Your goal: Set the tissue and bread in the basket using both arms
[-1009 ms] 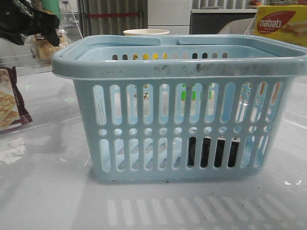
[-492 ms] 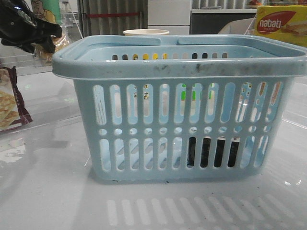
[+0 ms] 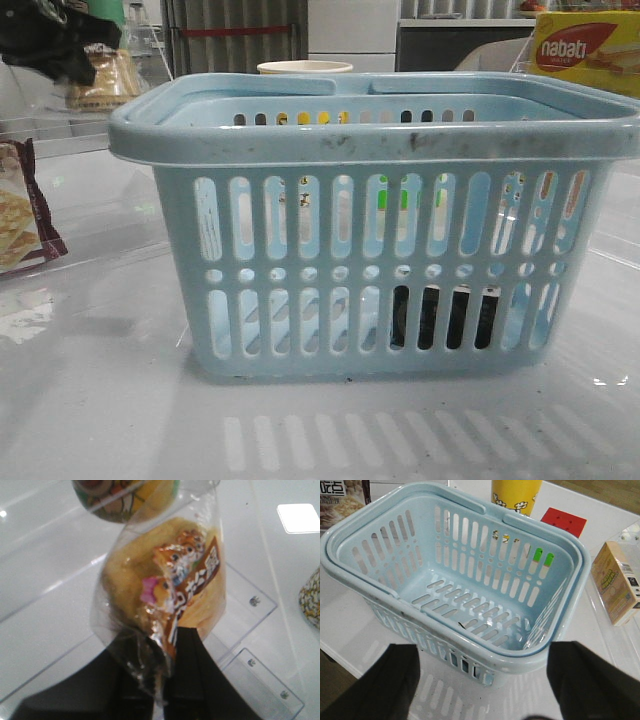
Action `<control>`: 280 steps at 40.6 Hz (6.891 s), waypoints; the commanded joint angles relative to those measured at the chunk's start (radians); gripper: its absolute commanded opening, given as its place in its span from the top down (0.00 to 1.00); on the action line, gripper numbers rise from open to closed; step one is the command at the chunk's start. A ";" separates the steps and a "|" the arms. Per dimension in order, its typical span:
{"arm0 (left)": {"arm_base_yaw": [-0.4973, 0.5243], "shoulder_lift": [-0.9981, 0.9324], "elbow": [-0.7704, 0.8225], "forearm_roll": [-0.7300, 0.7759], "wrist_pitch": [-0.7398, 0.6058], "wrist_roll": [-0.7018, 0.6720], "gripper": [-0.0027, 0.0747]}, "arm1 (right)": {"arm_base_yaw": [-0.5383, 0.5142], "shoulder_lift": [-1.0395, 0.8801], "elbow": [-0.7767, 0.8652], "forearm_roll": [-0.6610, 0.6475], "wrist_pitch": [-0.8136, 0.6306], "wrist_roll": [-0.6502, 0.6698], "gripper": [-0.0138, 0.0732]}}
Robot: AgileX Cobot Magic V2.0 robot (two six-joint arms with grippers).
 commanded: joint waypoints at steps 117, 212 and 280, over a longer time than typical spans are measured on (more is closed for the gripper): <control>-0.592 -1.026 0.552 -0.066 0.352 0.154 0.45 | -0.001 -0.003 -0.026 -0.016 -0.070 -0.002 0.13; -0.488 -1.437 0.900 0.179 0.314 -0.104 0.85 | -0.001 -0.029 -0.025 -0.092 0.085 0.010 0.78; 0.030 -1.935 1.614 -0.071 -0.463 0.165 0.84 | -0.001 -0.028 -0.025 -0.092 0.084 0.010 0.78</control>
